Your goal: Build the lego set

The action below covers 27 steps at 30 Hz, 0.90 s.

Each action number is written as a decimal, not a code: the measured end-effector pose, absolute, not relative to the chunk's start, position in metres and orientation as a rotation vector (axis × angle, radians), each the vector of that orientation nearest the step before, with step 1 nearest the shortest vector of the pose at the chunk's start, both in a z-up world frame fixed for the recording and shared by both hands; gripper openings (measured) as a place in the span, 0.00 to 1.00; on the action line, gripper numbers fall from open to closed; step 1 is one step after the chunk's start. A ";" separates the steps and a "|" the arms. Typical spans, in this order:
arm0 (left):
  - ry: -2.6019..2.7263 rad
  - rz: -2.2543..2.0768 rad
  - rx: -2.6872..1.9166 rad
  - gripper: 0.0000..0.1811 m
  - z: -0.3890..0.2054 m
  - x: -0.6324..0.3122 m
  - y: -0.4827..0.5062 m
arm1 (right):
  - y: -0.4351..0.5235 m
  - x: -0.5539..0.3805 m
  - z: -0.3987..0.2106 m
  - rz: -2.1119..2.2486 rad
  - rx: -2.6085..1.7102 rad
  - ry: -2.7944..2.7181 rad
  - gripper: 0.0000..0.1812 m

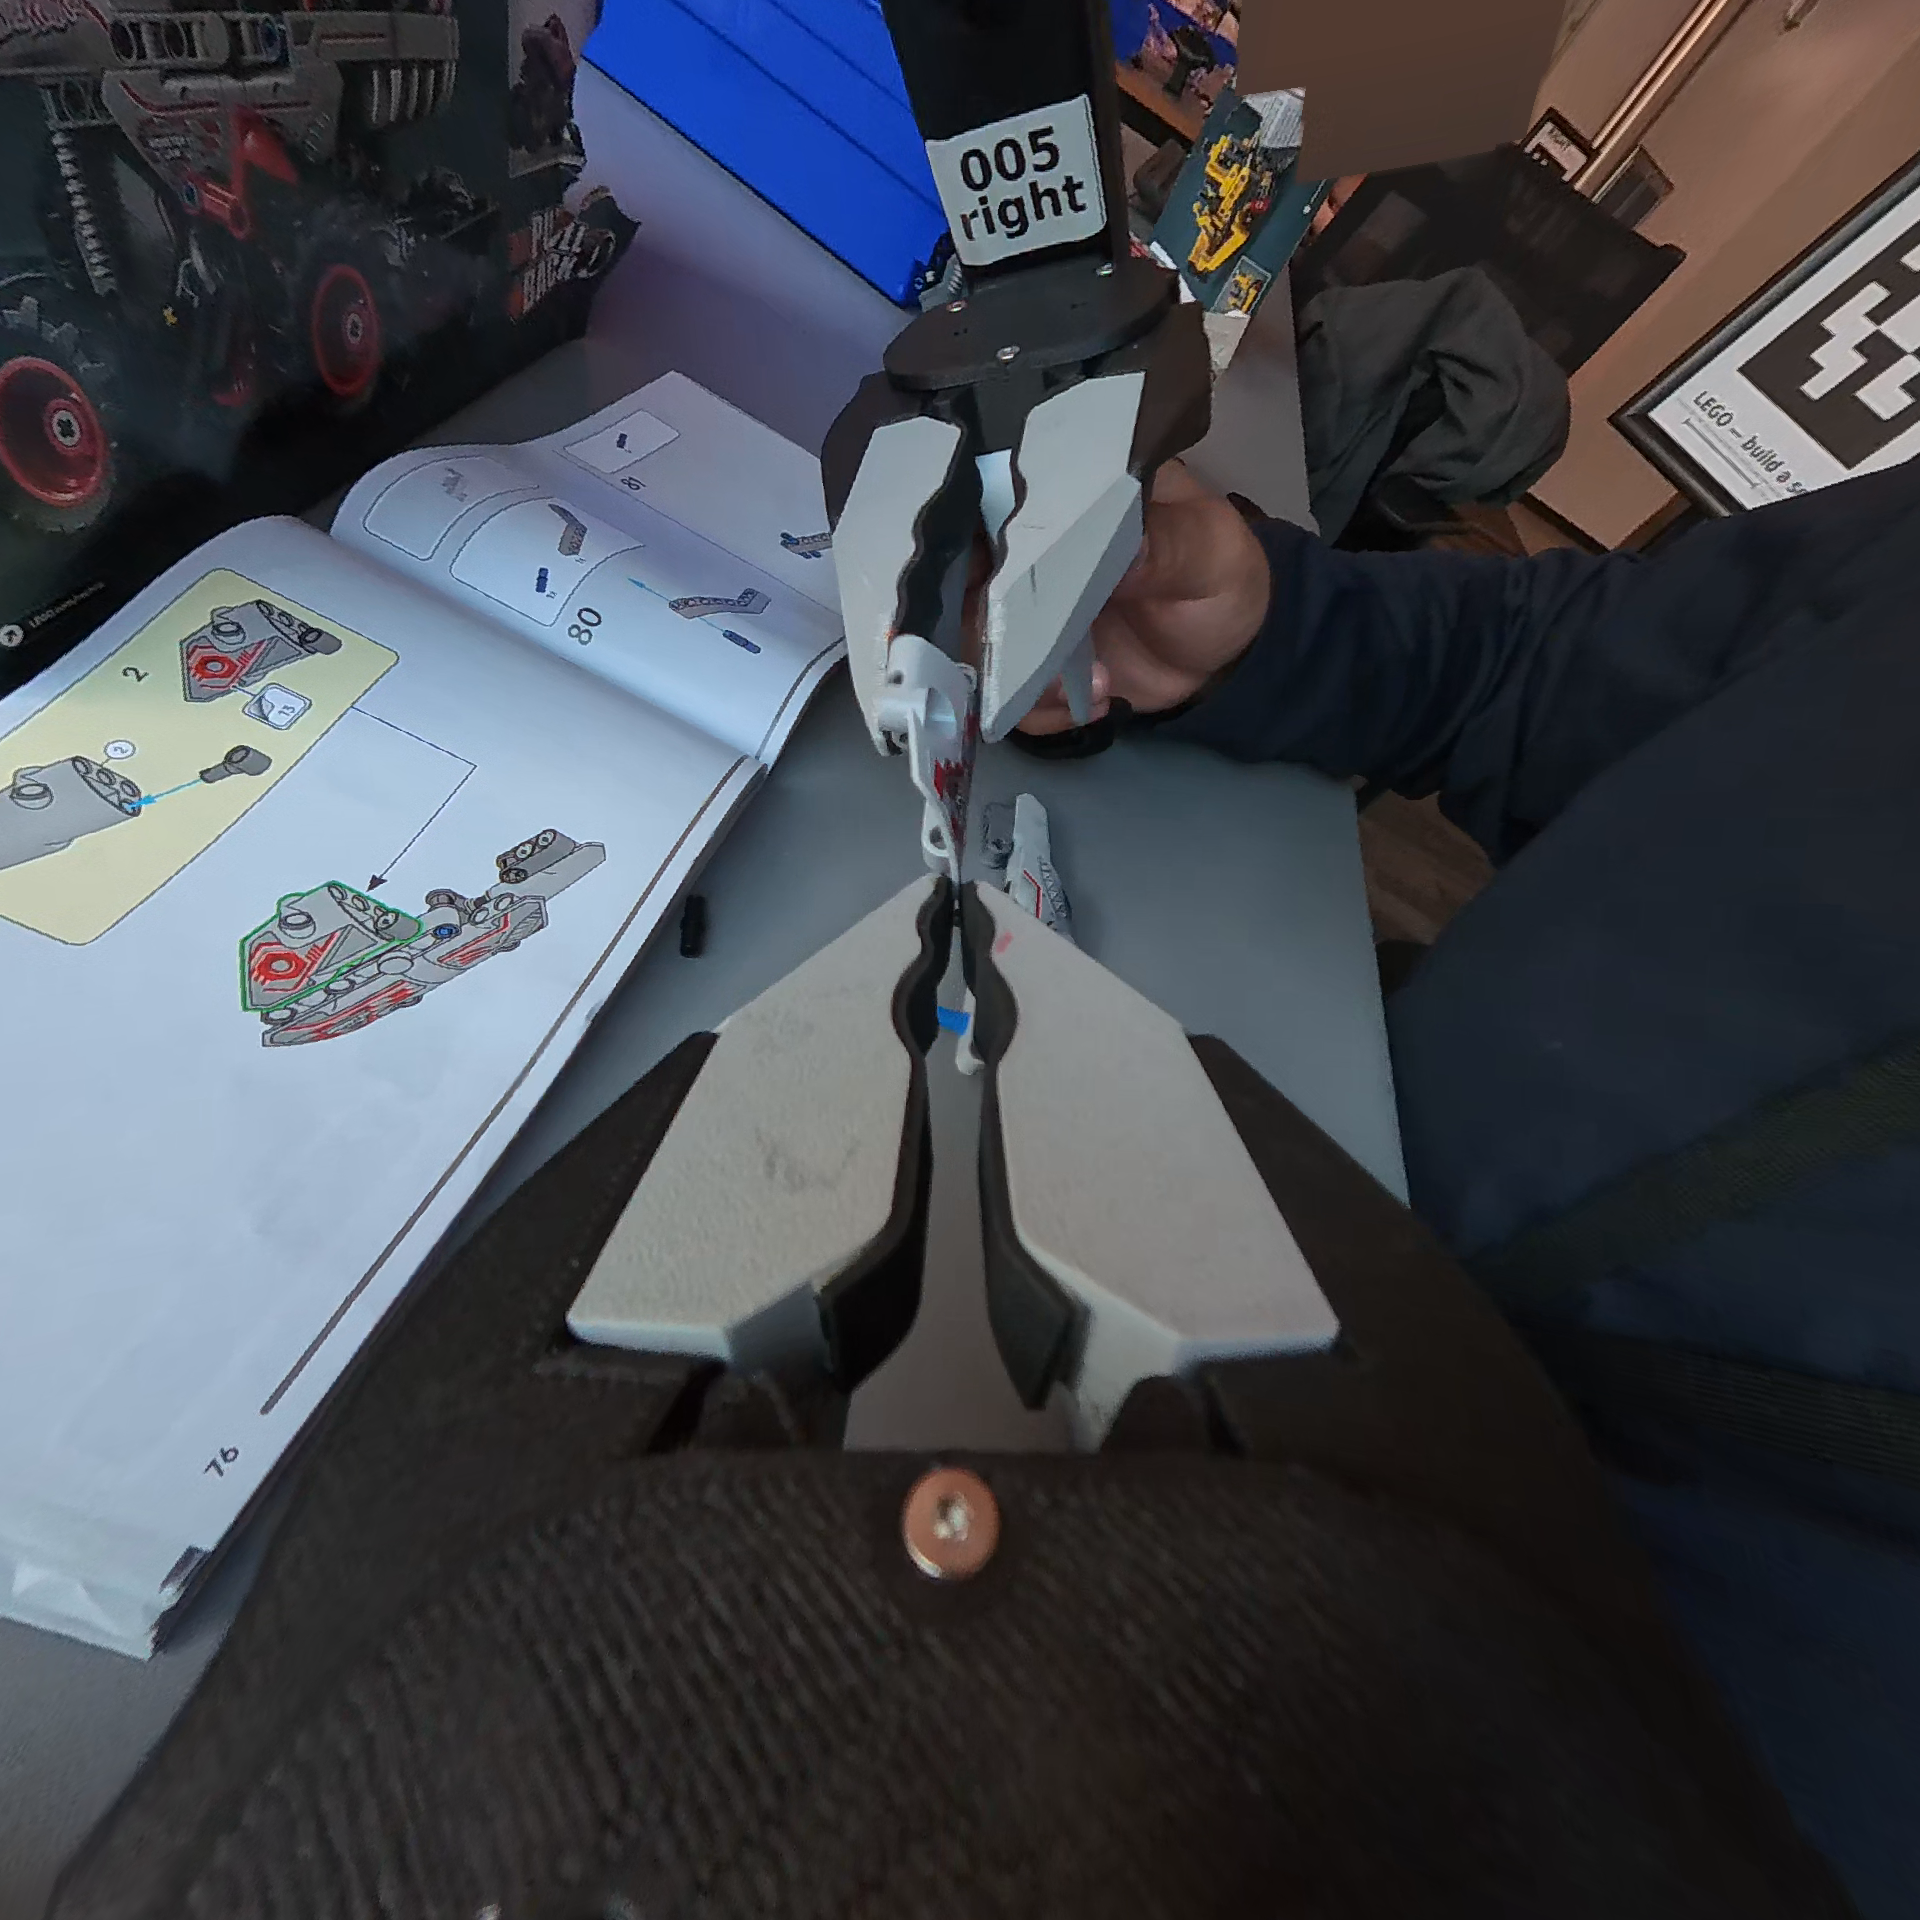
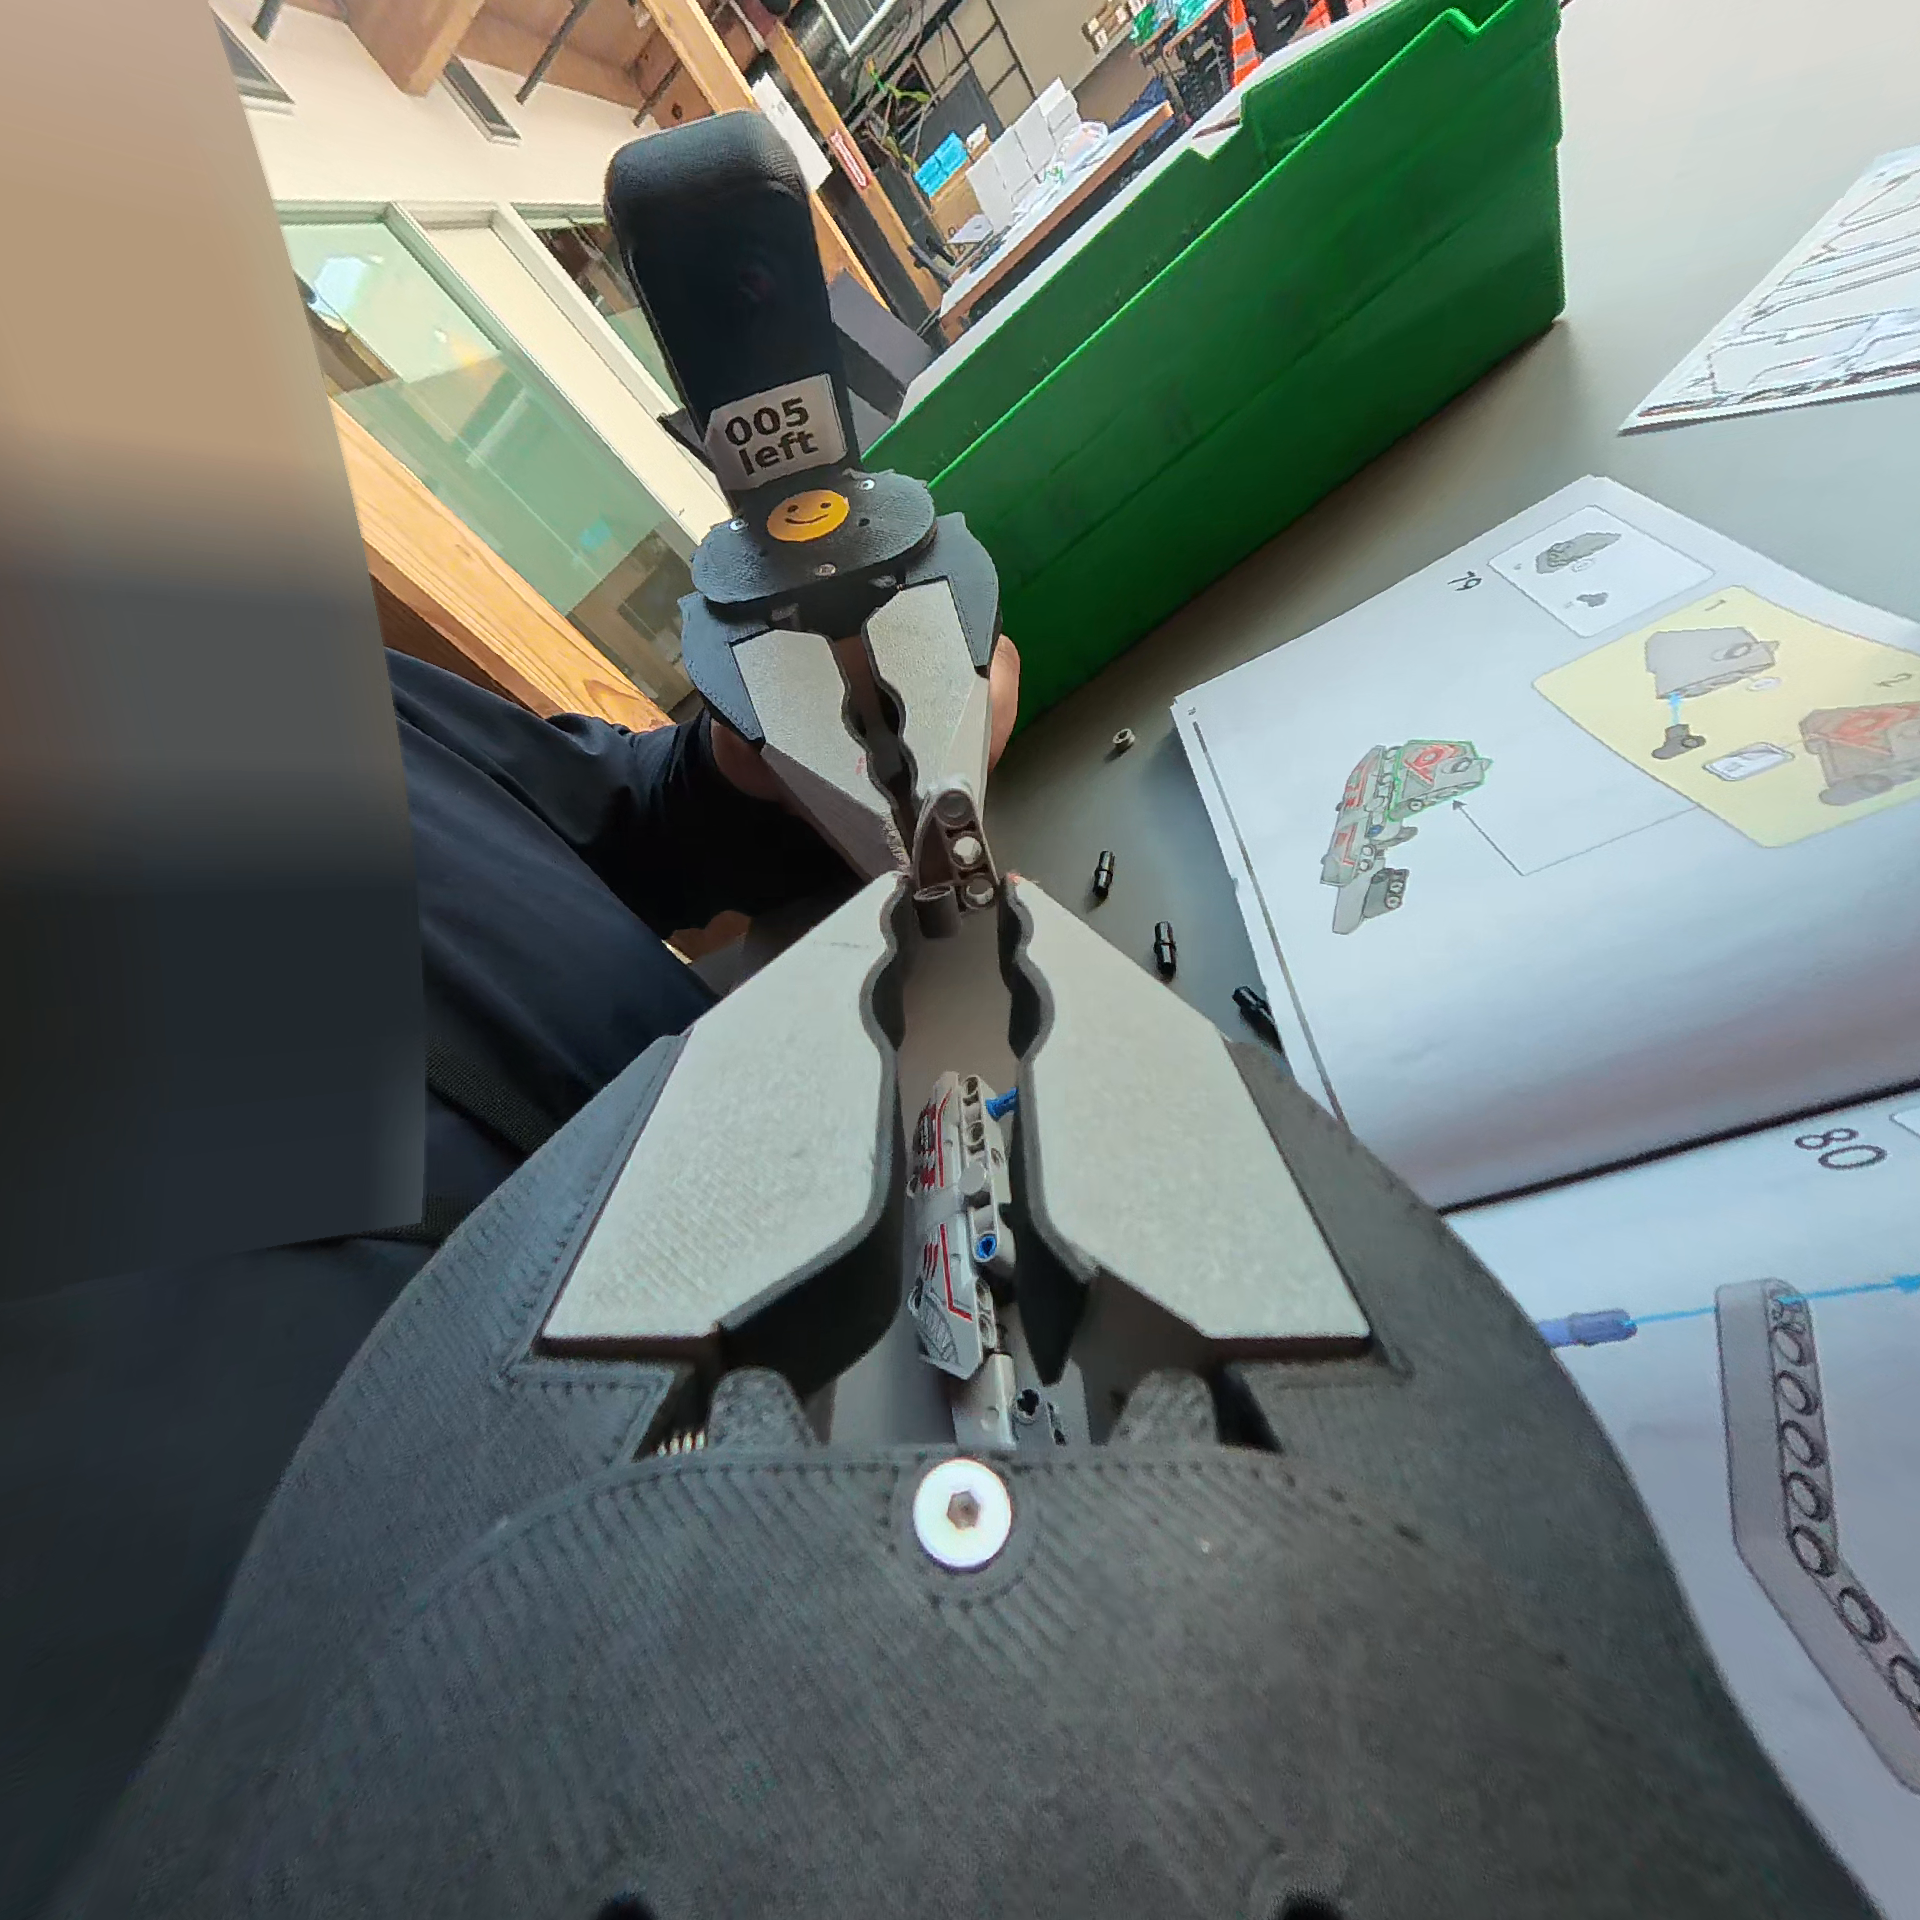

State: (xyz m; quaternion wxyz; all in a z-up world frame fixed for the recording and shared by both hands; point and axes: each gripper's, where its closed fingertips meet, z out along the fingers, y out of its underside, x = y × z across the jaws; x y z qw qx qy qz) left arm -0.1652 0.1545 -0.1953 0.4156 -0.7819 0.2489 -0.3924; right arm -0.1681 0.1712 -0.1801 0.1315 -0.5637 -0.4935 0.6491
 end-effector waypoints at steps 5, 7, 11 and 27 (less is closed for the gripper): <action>0.613 -0.974 -1.972 0.00 -0.197 -0.167 0.156 | 0.172 -0.167 -0.184 1.868 -1.652 -1.460 0.06; 0.610 -0.973 -1.973 0.00 -0.197 -0.167 0.157 | 0.171 -0.166 -0.186 1.870 -1.658 -1.466 0.07; 0.610 -0.974 -1.981 0.00 -0.198 -0.167 0.157 | 0.170 -0.166 -0.188 1.884 -1.672 -1.468 0.06; 0.626 -0.975 -1.964 0.02 -0.196 -0.167 0.156 | 0.163 -0.167 -0.193 1.891 -1.677 -1.516 0.07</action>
